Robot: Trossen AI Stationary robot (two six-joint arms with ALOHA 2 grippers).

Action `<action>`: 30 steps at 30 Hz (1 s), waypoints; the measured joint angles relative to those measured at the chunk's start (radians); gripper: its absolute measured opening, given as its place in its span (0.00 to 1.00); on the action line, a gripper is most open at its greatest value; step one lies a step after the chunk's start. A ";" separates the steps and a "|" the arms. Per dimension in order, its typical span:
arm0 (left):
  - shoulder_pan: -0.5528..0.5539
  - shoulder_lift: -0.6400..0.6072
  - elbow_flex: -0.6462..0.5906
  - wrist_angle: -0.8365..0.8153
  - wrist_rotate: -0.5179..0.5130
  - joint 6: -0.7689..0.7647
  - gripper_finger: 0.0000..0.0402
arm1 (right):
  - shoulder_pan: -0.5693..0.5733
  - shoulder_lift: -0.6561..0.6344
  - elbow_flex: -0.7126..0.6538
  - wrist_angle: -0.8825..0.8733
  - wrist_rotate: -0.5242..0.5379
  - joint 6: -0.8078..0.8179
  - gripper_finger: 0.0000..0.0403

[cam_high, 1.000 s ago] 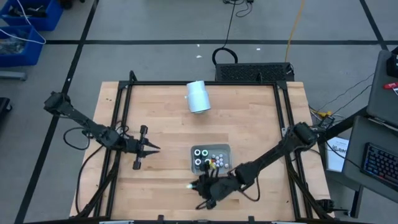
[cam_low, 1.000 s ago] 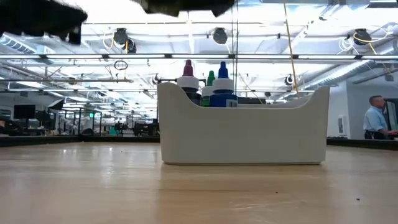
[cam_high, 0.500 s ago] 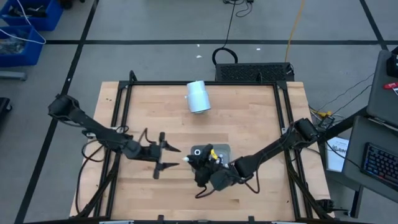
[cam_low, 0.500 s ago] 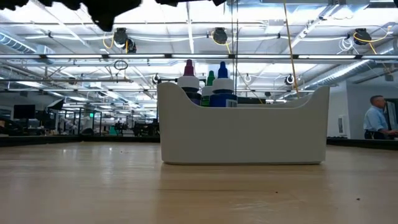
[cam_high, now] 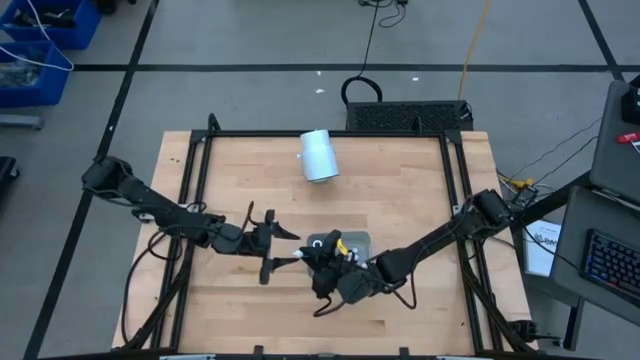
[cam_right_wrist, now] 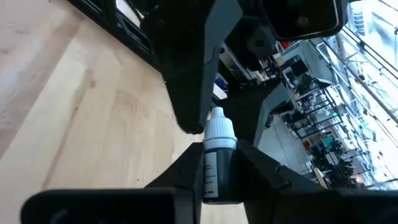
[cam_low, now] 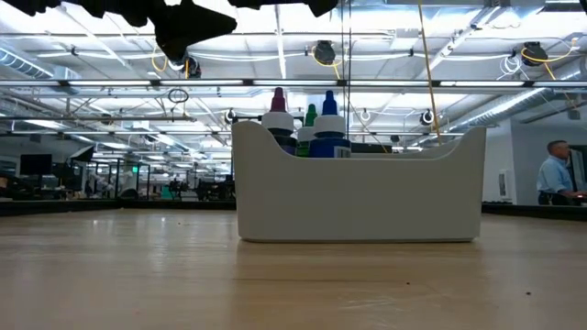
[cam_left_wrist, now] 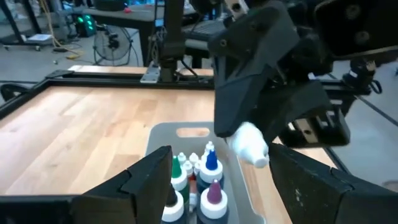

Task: Pick & Place food coloring
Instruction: Put the small green food coloring into the gray bin

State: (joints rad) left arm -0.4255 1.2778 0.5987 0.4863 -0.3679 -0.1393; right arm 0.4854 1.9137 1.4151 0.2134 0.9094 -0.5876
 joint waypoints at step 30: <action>0.008 0.000 0.000 -0.011 0.033 0.033 0.42 | -0.041 0.000 0.001 -0.043 -0.079 0.026 0.17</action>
State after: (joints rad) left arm -0.4172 1.2774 0.5991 0.4757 -0.3346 -0.1065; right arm 0.4442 1.9137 1.4158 0.1702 0.8303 -0.5615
